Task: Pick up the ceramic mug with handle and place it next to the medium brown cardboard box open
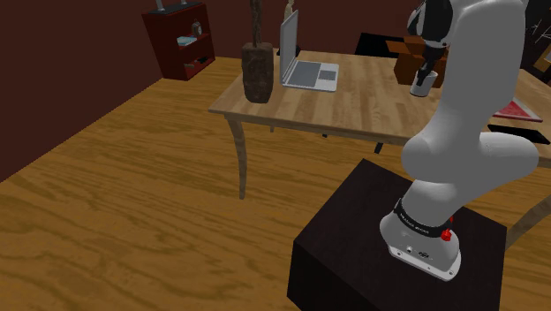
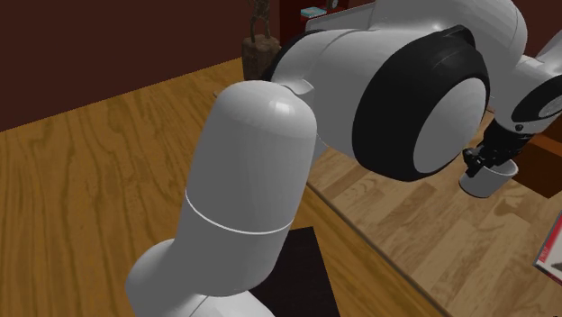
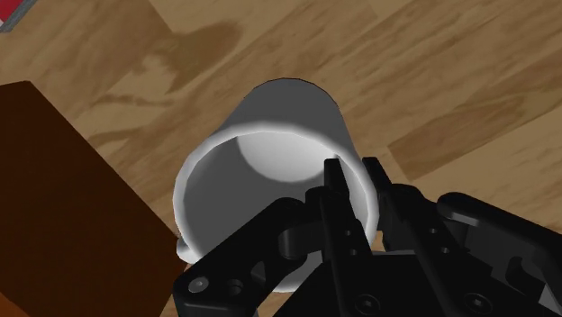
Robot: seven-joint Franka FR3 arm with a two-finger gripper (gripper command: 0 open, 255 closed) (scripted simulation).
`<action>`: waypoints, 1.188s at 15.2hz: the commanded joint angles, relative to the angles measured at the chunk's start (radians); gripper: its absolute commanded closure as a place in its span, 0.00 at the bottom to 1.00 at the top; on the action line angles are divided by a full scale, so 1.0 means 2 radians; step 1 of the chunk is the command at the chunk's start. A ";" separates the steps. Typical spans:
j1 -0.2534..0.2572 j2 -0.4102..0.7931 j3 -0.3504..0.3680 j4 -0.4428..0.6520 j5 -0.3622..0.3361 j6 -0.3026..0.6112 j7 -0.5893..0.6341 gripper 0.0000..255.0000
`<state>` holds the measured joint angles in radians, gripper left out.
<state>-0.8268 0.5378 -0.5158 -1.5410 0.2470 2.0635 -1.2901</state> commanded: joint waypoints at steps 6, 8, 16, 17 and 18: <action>-0.002 0.008 0.003 -0.011 0.005 0.018 -0.004 1.00; -0.002 0.008 0.003 -0.011 0.005 0.018 -0.004 1.00; 0.000 0.000 0.000 -0.005 0.001 0.006 -0.001 0.00; 0.002 -0.007 -0.002 0.001 -0.003 -0.007 0.001 0.00; 0.003 -0.014 -0.004 0.009 -0.007 -0.020 0.003 0.00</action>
<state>-0.8229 0.5209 -0.5209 -1.5352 0.2390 2.0441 -1.2865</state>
